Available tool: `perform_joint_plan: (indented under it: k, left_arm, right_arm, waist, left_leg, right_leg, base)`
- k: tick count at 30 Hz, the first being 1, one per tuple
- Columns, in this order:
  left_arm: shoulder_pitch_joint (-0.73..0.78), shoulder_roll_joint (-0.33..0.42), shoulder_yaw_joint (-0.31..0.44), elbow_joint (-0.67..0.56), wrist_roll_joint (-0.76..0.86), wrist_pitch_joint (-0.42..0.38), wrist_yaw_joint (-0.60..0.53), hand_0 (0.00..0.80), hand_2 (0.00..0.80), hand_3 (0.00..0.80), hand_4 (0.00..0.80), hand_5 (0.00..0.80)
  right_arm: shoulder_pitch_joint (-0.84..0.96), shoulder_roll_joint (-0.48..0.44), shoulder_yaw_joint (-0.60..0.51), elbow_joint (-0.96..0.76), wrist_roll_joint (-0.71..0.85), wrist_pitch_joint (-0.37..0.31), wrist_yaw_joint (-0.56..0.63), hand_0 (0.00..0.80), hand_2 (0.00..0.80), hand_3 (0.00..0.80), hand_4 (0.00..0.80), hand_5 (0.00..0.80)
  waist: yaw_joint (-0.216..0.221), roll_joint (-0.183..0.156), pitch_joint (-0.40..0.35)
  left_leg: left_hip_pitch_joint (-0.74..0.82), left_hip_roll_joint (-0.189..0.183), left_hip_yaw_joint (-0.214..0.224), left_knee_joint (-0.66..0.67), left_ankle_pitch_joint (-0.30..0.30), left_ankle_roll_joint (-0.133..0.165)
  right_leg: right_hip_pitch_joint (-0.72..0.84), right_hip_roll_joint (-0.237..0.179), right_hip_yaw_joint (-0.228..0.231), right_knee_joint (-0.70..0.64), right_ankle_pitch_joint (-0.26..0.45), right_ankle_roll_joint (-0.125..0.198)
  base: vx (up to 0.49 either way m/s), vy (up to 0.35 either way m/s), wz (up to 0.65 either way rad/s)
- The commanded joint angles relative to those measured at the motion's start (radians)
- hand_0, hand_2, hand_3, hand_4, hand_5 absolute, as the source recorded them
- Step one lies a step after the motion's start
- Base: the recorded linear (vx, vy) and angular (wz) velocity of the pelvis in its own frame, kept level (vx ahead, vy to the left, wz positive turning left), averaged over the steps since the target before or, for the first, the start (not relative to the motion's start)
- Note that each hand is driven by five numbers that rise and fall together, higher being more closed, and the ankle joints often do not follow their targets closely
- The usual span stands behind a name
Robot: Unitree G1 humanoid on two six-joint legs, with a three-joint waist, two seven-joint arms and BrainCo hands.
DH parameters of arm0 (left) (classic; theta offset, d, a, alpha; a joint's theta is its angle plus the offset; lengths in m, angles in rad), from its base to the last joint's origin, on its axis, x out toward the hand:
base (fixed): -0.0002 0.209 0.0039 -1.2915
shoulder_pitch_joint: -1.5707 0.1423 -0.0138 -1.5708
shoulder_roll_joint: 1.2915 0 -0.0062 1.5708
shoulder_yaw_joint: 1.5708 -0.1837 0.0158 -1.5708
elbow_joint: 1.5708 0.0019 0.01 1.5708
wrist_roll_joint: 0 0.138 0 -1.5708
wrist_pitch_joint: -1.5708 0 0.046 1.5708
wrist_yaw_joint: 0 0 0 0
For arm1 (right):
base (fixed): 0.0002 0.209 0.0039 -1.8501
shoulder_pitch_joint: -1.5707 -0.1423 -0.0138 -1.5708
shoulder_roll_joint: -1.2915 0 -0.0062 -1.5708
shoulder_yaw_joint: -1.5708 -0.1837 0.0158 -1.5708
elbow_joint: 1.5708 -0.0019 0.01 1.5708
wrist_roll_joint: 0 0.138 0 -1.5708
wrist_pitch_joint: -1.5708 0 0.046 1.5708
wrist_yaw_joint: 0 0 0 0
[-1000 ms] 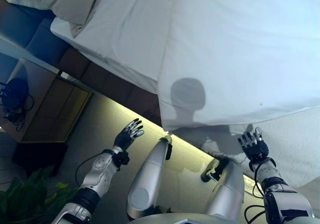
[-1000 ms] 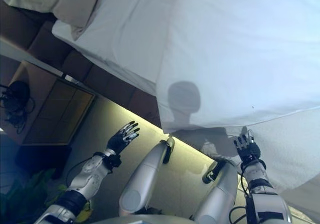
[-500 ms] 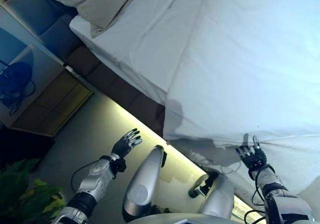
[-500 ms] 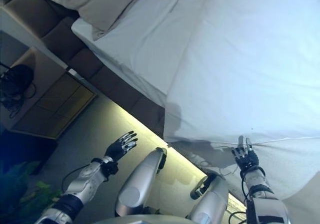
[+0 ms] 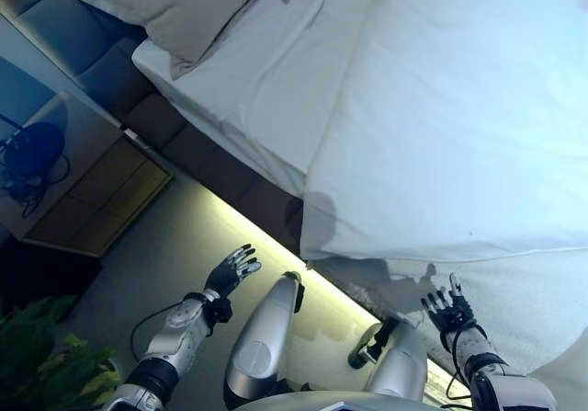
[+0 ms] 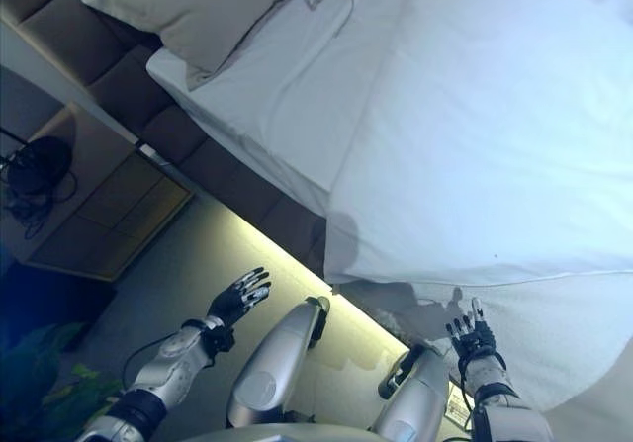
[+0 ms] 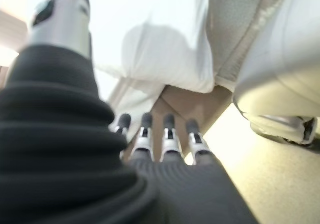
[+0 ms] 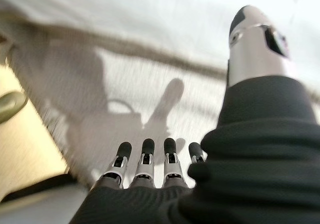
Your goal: Make the bed neatly
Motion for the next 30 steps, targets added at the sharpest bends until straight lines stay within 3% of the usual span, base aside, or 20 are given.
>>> perform_joint_plan:
  k: [1,7,14,23,30]
  left_arm:
    - [-0.015,-0.049,0.008,-0.003,0.011,-0.063,-0.002,0.0,0.0,0.0,0.0,0.0]
    - [-0.001,-0.028,0.03,-0.061,0.023,-0.024,0.011,0.0,0.0,0.0,0.0,0.0]
    - [0.014,0.005,0.042,-0.049,0.028,-0.012,-0.015,0.0,0.0,0.0,0.0,0.0]
    - [0.011,0.024,0.036,-0.025,0.023,-0.018,-0.028,0.0,0.0,0.0,0.0,0.0]
    - [-0.022,0.017,0.013,-0.016,0.017,-0.022,-0.014,0.0,0.0,0.0,0.0,0.0]
  right_arm:
    - [0.03,-0.029,-0.028,0.021,0.057,-0.028,0.006,0.0,0.0,0.0,0.0,0.0]
    - [0.063,-0.016,-0.026,-0.111,0.104,-0.088,0.082,0.0,0.0,0.0,0.0,0.0]
    - [0.005,-0.075,-0.045,-0.204,0.103,-0.062,0.066,0.0,0.0,0.0,0.0,0.0]
    - [-0.039,-0.119,-0.058,-0.146,0.101,0.001,0.023,0.0,0.0,0.0,0.0,0.0]
    - [-0.066,-0.138,-0.058,-0.061,0.137,0.002,0.015,0.0,0.0,0.0,0.0,0.0]
  waist:
    - [-0.014,0.031,-0.012]
    - [-0.023,0.02,-0.007]
    - [-0.001,0.015,-0.013]
    - [0.019,0.018,-0.008]
    - [0.019,0.036,0.007]
  left_leg:
    - [-0.004,0.03,0.038,0.054,-0.026,0.048]
    - [0.019,0.035,0.042,0.056,-0.039,0.049]
    - [0.048,0.031,0.035,0.051,-0.039,0.051]
    - [0.022,0.028,0.026,0.087,-0.036,0.053]
    - [-0.018,0.023,0.027,0.113,-0.032,0.056]
  right_leg:
    - [-0.082,0.021,0.06,-0.179,0.388,0.119]
    - [-0.06,0.012,0.057,-0.179,0.385,0.121]
    - [-0.033,-0.003,0.042,-0.17,0.383,0.13]
    - [-0.053,-0.016,0.041,-0.139,0.395,0.128]
    - [-0.095,-0.025,0.049,-0.122,0.404,0.125]
  base:
    - [-0.016,-0.015,-0.06]
    - [0.025,-0.021,-0.03]
    - [0.075,-0.024,-0.01]
    - [0.044,-0.014,0.03]
    - [-0.011,-0.007,0.03]
